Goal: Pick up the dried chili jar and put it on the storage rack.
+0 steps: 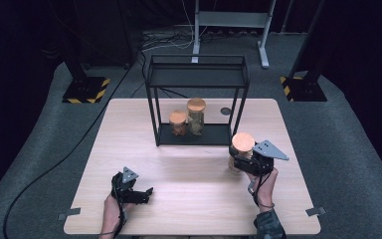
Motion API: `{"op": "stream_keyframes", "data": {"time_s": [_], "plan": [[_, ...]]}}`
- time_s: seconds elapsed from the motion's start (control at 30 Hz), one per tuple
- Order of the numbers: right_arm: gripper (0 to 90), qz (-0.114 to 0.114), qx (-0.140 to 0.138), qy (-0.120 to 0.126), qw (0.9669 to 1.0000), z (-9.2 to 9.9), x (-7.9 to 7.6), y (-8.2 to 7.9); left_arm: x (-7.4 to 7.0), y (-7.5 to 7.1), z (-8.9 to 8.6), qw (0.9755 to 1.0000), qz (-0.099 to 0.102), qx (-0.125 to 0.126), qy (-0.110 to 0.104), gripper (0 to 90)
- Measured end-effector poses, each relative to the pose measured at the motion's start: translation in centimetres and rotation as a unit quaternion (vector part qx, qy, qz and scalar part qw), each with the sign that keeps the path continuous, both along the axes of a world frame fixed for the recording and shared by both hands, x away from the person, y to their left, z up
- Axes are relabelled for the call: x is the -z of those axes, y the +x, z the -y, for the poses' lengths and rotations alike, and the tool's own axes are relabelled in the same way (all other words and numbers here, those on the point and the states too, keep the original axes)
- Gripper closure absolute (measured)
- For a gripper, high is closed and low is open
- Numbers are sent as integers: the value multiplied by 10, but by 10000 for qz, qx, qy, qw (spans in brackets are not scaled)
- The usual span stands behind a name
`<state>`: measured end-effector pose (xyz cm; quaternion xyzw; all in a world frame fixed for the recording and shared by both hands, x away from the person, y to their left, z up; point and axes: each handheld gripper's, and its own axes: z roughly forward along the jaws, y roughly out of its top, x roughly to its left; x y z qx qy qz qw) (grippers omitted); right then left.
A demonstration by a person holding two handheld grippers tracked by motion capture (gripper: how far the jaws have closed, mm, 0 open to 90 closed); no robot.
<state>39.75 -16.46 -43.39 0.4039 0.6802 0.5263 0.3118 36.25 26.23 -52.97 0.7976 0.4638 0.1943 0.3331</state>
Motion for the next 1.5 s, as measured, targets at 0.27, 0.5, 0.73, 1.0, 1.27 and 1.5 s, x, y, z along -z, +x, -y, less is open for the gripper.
{"op": "stream_keyframes", "data": {"time_s": [0.27,0.5,0.73,1.0,1.27,1.5], "plan": [[244,19,-10,-2,10000,-6,-3,4,0,0,0,10000,0,-1,-1,2],[244,29,4,-14,10000,-13,-5,9,0,0,0,10000,0,0,-1,2],[244,28,45,-11,10000,-17,-7,13,0,0,0,10000,0,2,2,2],[244,29,57,-11,10000,-22,-9,17,0,0,0,10000,0,1,0,2],[244,22,70,-32,10000,-29,-10,22,0,0,0,10000,-1,1,0,2],[244,11,75,-67,9999,-34,-10,26,0,0,0,10000,0,1,-2,2]]}}
